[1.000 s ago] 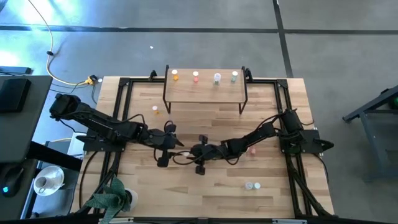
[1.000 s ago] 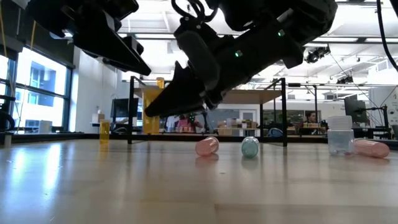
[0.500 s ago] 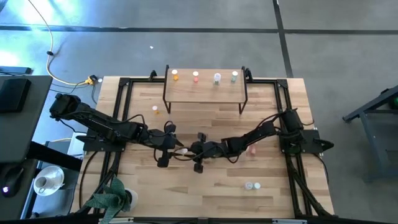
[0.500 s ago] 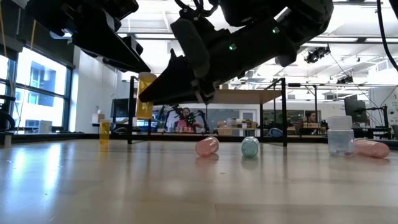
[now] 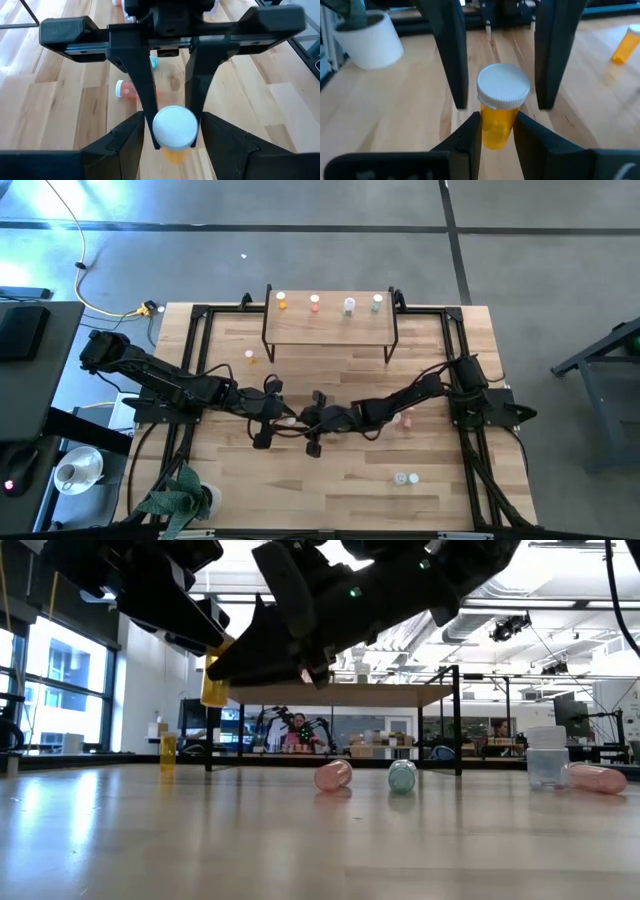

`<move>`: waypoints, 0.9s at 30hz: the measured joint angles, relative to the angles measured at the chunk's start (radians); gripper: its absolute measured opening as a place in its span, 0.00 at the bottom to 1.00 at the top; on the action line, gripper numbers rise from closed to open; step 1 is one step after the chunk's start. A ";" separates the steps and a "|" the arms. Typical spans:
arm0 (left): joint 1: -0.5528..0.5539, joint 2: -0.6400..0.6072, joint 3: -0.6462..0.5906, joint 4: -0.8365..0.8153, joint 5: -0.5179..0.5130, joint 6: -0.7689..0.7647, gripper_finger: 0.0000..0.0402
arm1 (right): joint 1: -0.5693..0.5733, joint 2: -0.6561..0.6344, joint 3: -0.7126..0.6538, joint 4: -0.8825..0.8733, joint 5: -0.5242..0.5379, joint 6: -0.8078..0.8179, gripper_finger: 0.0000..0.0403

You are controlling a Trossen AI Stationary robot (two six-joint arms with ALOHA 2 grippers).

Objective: Pick and place medicine bottles onto shelf by color
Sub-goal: Align the bottom orange pill bottle with the other orange pill bottle on the shelf

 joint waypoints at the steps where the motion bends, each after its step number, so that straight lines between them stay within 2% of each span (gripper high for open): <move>1: 0.000 0.000 0.000 0.000 0.000 0.000 0.46 | 0.000 0.000 0.001 -0.011 0.000 0.000 0.22; 9: 0.000 0.000 0.000 0.000 0.000 0.000 0.44 | 0.000 0.000 0.001 -0.013 0.007 0.000 0.22; 20: 0.000 0.000 0.000 0.000 0.014 0.000 0.29 | 0.000 0.000 0.001 -0.013 0.007 -0.003 0.22; 27: 0.000 0.000 0.000 0.000 0.013 0.000 0.29 | 0.000 0.000 0.001 -0.013 0.007 -0.015 0.22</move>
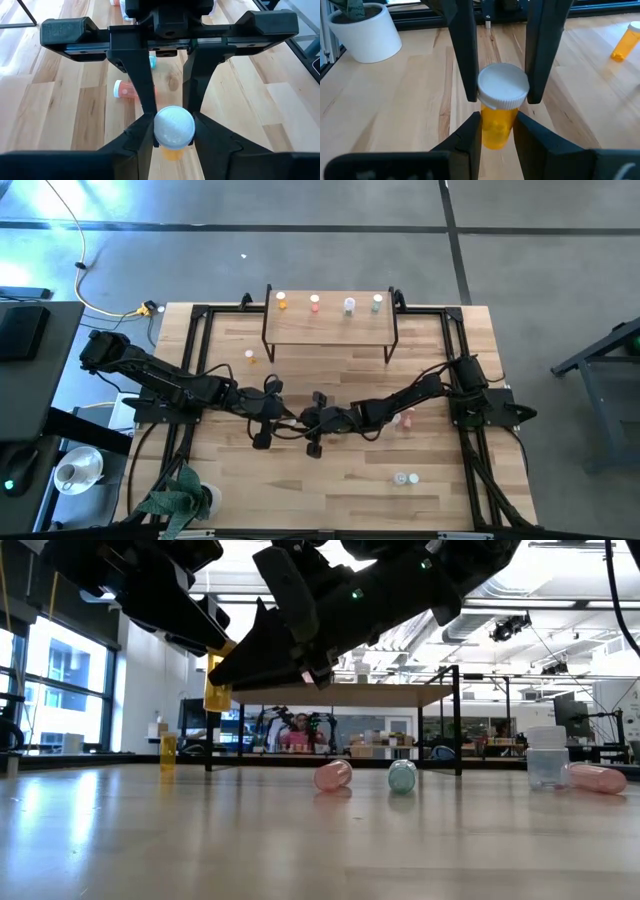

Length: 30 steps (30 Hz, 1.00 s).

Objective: Pick and place medicine bottles onto shelf by color
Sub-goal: Align the bottom orange pill bottle with the other orange pill bottle on the shelf

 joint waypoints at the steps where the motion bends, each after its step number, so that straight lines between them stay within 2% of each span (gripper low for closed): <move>1: 0.000 0.000 0.000 0.000 -0.001 0.000 0.30 | 0.000 0.000 0.000 0.000 0.000 -0.007 0.22; 10: 0.000 0.000 0.000 0.000 -0.004 0.000 0.29 | -0.003 0.000 0.000 -0.004 0.000 -0.007 0.24; 18: 0.000 0.000 0.000 -0.002 -0.012 0.001 0.29 | -0.021 0.000 0.002 -0.038 -0.016 0.046 0.39; 22: 0.001 0.000 0.000 0.001 -0.048 0.000 0.29 | -0.023 -0.007 0.002 -0.080 -0.014 0.045 0.47; 30: 0.052 -0.007 0.000 -0.008 -0.054 0.009 0.29 | -0.023 -0.123 0.002 -0.226 -0.007 0.037 0.55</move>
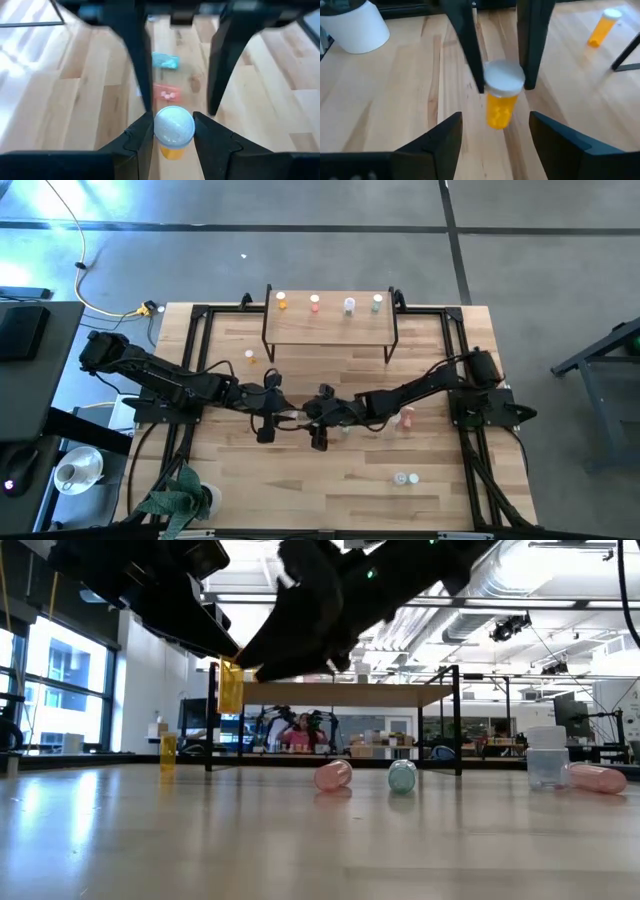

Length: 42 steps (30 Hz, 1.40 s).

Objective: Pick and place medicine bottles onto shelf by color
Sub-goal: Align the bottom orange pill bottle with the other orange pill bottle on the shelf

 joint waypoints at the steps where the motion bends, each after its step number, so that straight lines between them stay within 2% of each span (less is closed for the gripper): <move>1: 0.012 -0.003 0.000 0.000 0.000 0.010 0.29 | 0.000 -0.018 0.000 -0.014 0.000 -0.006 0.55; 8: 0.132 -0.045 0.024 -0.041 0.000 0.032 0.29 | 0.000 -0.150 0.000 -0.123 0.011 -0.055 0.55; 19: 0.347 -0.075 0.259 -0.302 0.002 0.169 0.29 | 0.000 -0.396 -0.001 -0.289 0.051 -0.105 0.55; 26: 0.527 -0.075 0.355 -0.363 0.003 0.207 0.29 | 0.000 -0.529 -0.002 -0.357 0.081 -0.131 0.55; 33: 0.711 -0.075 0.360 -0.383 -0.001 0.091 0.29 | 0.000 -0.601 -0.002 -0.433 0.166 -0.139 0.55; 42: 0.763 -0.070 0.360 -0.366 0.023 0.058 0.29 | 0.000 -0.610 -0.002 -0.443 0.184 -0.137 0.55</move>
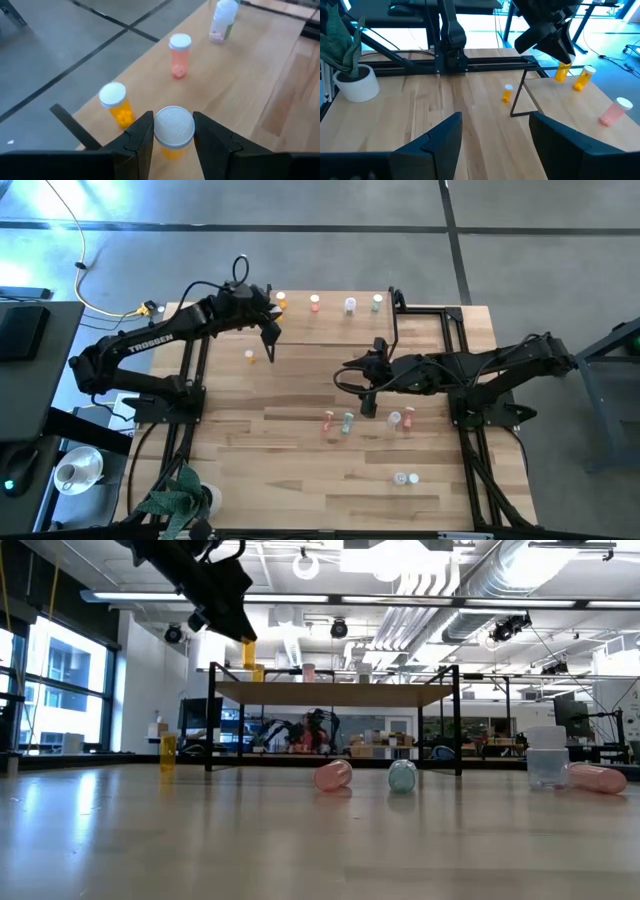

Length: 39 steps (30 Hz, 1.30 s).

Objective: Pick and place medicine bottles onto shelf by color
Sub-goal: Align the bottom orange pill bottle with the other orange pill bottle on the shelf

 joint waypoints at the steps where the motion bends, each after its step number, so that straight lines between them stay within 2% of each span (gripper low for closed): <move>1: 0.000 0.000 0.000 0.004 -0.008 -0.005 0.29 | 0.000 0.000 0.000 -0.002 0.000 0.004 0.55; 13: 0.010 0.102 0.000 0.016 -0.019 -0.030 0.29 | 0.000 0.000 0.000 -0.001 0.001 0.006 0.55; 24: 0.024 0.111 0.000 0.021 -0.022 -0.031 0.29 | 0.000 0.000 0.000 -0.001 0.002 0.006 0.55; 39: 0.024 0.113 0.000 0.015 -0.016 -0.042 0.40 | 0.000 0.001 0.000 -0.001 0.002 0.006 0.55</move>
